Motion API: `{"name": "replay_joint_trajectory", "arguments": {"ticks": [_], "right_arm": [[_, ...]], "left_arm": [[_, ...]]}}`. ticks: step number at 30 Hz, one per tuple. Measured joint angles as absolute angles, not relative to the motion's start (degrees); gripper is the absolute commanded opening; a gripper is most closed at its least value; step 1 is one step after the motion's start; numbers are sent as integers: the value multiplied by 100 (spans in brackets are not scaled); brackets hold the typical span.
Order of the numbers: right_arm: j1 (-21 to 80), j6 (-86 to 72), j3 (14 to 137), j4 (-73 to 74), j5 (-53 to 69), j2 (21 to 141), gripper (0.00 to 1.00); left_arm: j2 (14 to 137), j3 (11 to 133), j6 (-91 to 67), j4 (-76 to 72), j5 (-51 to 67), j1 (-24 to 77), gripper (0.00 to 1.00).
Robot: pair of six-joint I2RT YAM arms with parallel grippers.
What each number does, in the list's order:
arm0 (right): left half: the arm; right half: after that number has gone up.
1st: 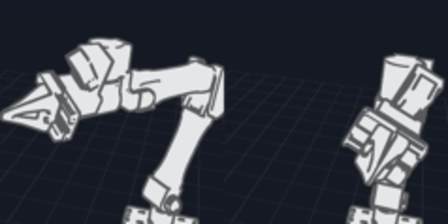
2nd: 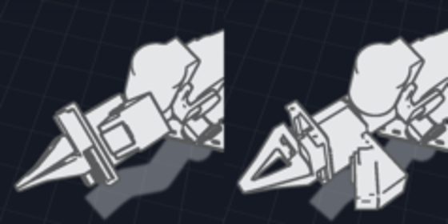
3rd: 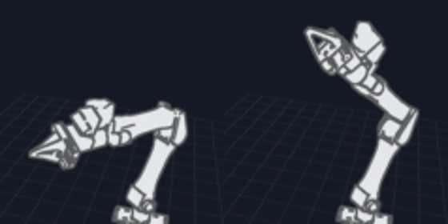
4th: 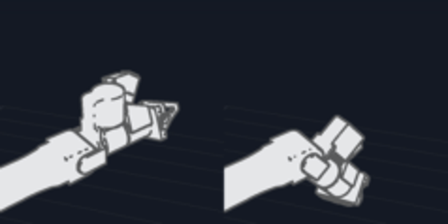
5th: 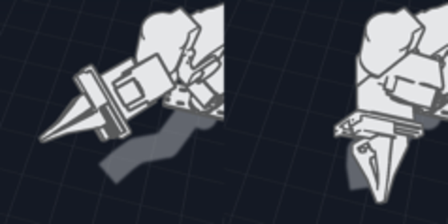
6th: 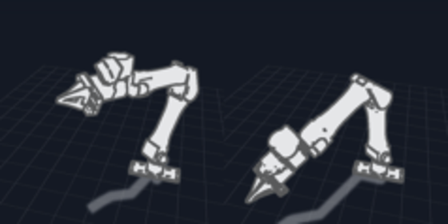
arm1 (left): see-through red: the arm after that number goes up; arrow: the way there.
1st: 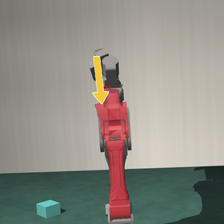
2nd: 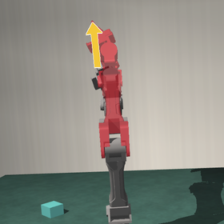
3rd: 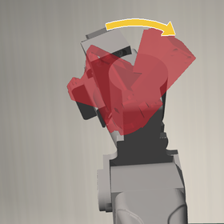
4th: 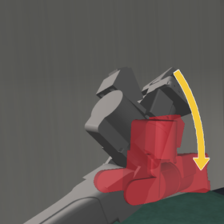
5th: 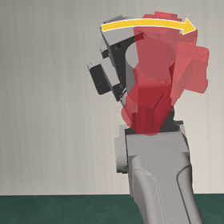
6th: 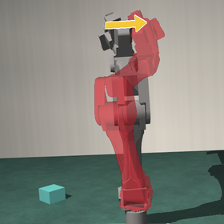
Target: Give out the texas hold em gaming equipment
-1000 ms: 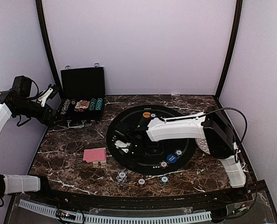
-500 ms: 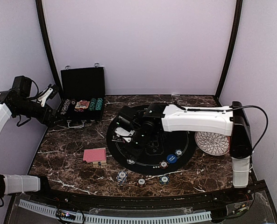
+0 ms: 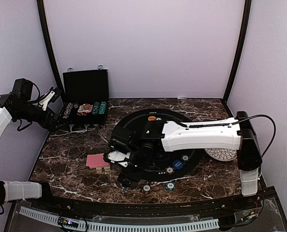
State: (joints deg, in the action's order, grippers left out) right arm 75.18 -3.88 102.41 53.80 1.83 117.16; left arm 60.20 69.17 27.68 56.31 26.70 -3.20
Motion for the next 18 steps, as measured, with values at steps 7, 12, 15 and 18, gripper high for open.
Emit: {"name": "replay_joint_trajectory", "arguments": {"ticks": [7, 12, 15, 18], "right_arm": [[7511, -215, 10243, 5245, 193, 12136, 90], [7511, -128, 10243, 5183, 198, 12269, 91], [7511, -93, 10243, 5111, 237, 12272, 91], [7511, -82, 10243, 5059, 263, 12291, 91]], "left_arm": [[6020, 6919, 2792, 5669, 2718, -320, 99], [6016, 6928, 2794, 5697, 2720, -320, 99], [5994, 6930, 2794, 5701, 2720, -320, 99], [5977, 6932, 2794, 5704, 2718, -320, 99]]}}
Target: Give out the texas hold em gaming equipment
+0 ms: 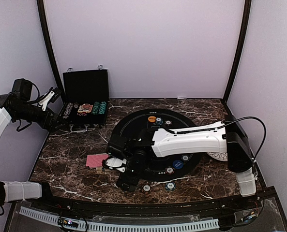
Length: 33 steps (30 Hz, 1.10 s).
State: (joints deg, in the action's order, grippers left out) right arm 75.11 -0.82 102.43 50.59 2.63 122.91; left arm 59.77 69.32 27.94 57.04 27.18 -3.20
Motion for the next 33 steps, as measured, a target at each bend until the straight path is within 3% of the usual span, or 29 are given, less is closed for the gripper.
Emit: {"name": "replay_joint_trajectory", "arguments": {"ticks": [11, 33], "right_arm": [[7511, -1, 10243, 4969, 327, 12527, 86], [7511, 115, 10331, 4934, 454, 12665, 54]], "left_arm": [[5970, 6938, 2801, 5714, 2716, -320, 99], [5913, 6938, 2812, 5714, 2711, -320, 99]]}}
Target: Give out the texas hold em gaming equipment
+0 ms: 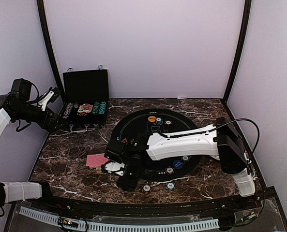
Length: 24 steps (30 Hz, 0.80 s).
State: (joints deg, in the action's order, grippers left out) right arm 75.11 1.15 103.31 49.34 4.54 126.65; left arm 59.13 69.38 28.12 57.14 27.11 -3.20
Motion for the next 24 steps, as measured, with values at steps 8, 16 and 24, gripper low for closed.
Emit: {"name": "replay_joint_trajectory", "arguments": {"ticks": [8, 16, 24], "right_arm": [[7511, 134, 10363, 4930, 471, 12667, 40], [7511, 139, 10381, 4932, 480, 12678, 28], [7511, 143, 10381, 4930, 497, 12680, 27]], "left_arm": [[5878, 6938, 2812, 5714, 2709, -320, 99], [5850, 6938, 2827, 5714, 2687, -320, 99], [5833, 6938, 2838, 5728, 2668, -320, 99]]}}
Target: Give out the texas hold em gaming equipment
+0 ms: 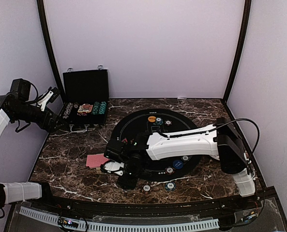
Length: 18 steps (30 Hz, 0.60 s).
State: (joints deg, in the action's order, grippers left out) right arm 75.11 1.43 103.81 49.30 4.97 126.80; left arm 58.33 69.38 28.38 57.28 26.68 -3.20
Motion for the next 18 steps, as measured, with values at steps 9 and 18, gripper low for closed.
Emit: {"name": "replay_joint_trajectory", "arguments": {"ticks": [9, 18], "right_arm": [[7511, 139, 10381, 4930, 486, 12680, 0], [7467, 78, 10449, 4974, 375, 12578, 0]], "left_arm": [[5833, 6941, 2849, 5758, 2652, -320, 99], [5833, 6941, 2856, 5758, 2650, -320, 99]]}}
